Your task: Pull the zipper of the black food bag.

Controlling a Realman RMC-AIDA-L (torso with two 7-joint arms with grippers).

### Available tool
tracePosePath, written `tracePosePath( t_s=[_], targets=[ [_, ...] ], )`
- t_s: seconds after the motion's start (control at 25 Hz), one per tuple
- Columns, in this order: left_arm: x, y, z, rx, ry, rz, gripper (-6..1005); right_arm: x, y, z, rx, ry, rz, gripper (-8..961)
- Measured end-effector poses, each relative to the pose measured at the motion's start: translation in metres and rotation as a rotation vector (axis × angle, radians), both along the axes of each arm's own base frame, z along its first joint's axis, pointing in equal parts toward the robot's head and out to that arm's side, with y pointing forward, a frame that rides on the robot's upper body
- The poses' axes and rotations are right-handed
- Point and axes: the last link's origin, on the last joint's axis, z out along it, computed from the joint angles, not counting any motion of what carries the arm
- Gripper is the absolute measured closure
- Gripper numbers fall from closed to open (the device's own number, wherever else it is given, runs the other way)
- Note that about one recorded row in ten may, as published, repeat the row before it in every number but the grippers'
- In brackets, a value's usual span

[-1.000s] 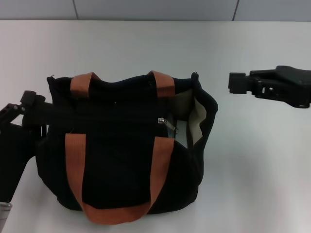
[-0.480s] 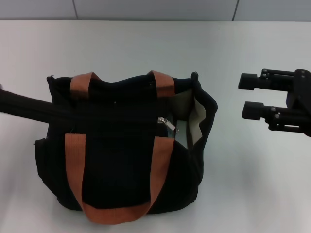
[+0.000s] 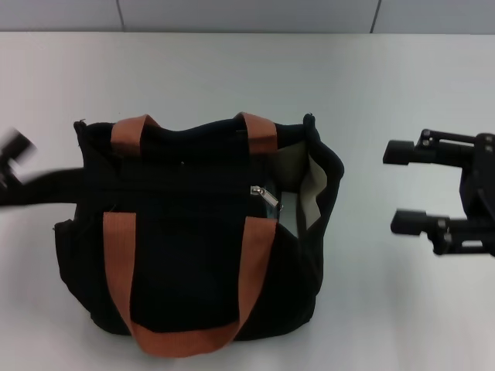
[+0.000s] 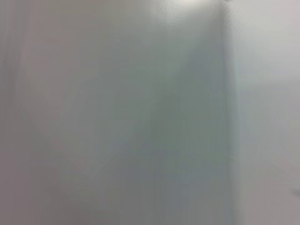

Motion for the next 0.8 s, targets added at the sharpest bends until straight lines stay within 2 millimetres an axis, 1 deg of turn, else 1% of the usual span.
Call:
tracePosePath(
  t_s=[0.04,0.08,0.12,0.2,0.28,0.48,0.8],
  targets=[
    [0.003,0.000,-0.002,-0.060,0.042,-0.031,189,0.000,-0.002,-0.001,0.001,0.001,0.017,184],
    [0.009,0.000,-0.008,-0.149,0.100,-0.081,189,-0.002,-0.006,-0.004,-0.005,0.005,0.054,178],
    [0.009,0.000,-0.008,-0.149,0.100,-0.081,189,-0.002,-0.006,-0.004,-0.005,0.005,0.054,171],
    [0.017,-0.001,-0.018,-0.240,0.155,-0.141,189,-0.004,-0.008,-0.008,-0.027,-0.002,0.078,159],
    [0.023,-0.001,-0.026,-0.288,0.180,-0.181,189,-0.009,-0.009,-0.017,-0.071,-0.035,0.112,147],
    [0.029,0.002,-0.033,-0.348,0.191,-0.214,189,-0.010,-0.011,-0.020,-0.084,-0.059,0.128,123],
    [0.032,0.001,-0.037,-0.362,0.195,-0.231,189,-0.009,-0.011,-0.021,-0.085,-0.058,0.127,123]
  ],
)
